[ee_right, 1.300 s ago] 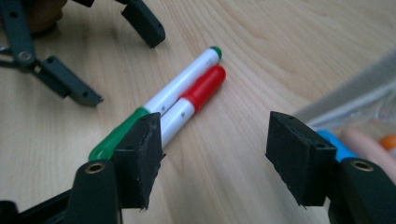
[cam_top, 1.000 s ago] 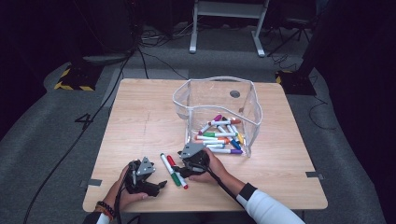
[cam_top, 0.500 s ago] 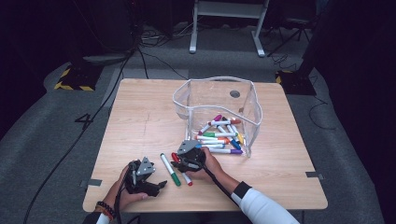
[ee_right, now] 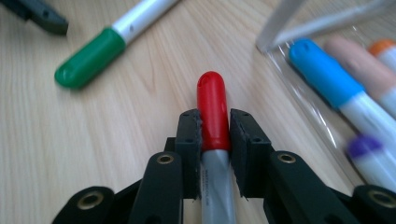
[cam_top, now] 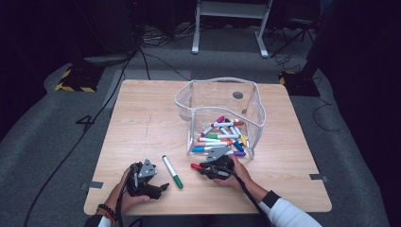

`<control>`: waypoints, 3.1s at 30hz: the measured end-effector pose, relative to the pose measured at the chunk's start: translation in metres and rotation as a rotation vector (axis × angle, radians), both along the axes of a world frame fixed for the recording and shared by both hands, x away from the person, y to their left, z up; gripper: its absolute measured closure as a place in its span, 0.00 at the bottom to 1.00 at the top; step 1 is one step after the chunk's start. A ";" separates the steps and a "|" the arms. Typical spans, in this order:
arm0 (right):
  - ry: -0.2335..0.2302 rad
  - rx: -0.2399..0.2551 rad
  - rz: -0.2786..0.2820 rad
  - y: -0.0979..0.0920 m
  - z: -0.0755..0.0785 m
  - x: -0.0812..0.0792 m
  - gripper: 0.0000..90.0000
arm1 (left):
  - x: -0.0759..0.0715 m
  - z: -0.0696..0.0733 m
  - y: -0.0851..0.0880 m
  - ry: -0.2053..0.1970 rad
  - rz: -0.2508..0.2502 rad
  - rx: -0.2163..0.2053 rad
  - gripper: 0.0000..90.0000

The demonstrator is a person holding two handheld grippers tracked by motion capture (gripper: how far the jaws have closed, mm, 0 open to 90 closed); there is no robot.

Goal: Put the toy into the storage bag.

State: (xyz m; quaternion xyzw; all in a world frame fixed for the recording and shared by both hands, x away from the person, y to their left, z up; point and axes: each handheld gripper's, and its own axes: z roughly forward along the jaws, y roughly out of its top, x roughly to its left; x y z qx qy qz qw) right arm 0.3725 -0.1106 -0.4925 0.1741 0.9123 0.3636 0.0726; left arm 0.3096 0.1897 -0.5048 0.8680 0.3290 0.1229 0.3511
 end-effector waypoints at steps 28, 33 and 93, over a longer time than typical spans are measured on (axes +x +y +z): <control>-0.083 0.166 -0.156 -0.171 0.064 -0.035 0.83 | 0.000 0.000 0.000 0.000 0.001 -0.001 0.16; -0.137 0.209 -0.193 -0.195 0.088 -0.034 0.83 | 0.000 0.000 0.000 0.000 0.002 0.000 0.16; -0.115 -0.100 0.003 -0.051 0.188 0.126 0.83 | 0.000 0.000 0.000 0.001 0.001 -0.001 0.16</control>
